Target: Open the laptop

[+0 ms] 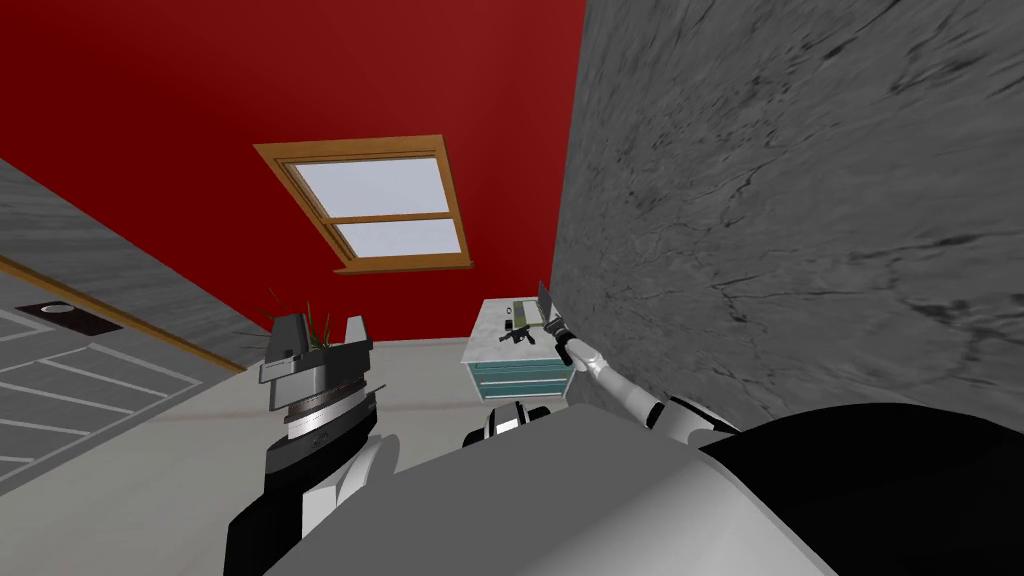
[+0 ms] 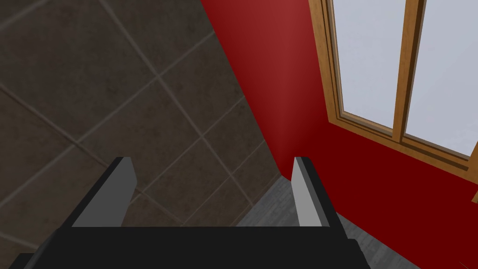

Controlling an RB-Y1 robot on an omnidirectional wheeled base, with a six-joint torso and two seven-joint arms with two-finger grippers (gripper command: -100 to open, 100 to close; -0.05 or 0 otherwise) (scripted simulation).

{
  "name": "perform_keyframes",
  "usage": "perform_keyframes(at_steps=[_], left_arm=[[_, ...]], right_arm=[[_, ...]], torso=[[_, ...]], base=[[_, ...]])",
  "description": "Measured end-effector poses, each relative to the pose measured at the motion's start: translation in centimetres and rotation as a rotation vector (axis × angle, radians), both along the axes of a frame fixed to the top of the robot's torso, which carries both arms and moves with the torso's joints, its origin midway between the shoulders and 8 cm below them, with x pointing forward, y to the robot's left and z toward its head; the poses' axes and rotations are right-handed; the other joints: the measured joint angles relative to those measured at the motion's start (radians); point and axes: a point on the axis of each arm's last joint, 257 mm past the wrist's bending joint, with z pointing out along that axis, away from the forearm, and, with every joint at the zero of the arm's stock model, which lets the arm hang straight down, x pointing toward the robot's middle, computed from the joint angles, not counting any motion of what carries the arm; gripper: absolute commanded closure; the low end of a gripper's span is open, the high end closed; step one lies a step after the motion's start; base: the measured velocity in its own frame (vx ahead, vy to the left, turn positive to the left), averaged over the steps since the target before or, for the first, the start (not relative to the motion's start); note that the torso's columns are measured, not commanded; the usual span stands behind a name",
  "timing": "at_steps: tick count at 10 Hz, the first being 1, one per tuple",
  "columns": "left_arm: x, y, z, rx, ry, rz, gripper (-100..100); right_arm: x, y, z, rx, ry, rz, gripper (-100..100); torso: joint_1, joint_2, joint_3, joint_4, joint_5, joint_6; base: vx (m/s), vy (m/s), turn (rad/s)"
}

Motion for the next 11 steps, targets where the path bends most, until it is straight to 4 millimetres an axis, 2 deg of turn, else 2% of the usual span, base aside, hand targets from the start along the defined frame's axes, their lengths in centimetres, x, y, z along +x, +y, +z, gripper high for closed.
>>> perform_keyframes(at_steps=[2, 5, 11], left_arm=[[0.0, 0.0, 0.0, 0.0, 0.0, 0.0, 0], [0.0, 0.0, 0.0, 0.0, 0.0, 0.0, 0], [0.0, 0.0, 0.0, 0.0, 0.0, 0.0, 0]], right_arm=[[0.3, -1.5, 0.5, -0.069, -0.006, -0.021, -100], [2.4, -4.1, 2.0, -0.23, -0.029, -0.06, -100], [3.7, -7.1, 5.0, -0.404, -0.062, -0.107, -100]], torso=[[0.0, 0.0, 0.0, 0.0, 0.0, 0.0], [0.0, 0.0, 0.0, 0.0, 0.0, 0.0], [0.0, 0.0, 0.0, 0.0, 0.0, 0.0]], base=[[0.001, 0.001, 0.072], [0.003, 0.001, 0.059], [0.001, 0.001, 0.046]])
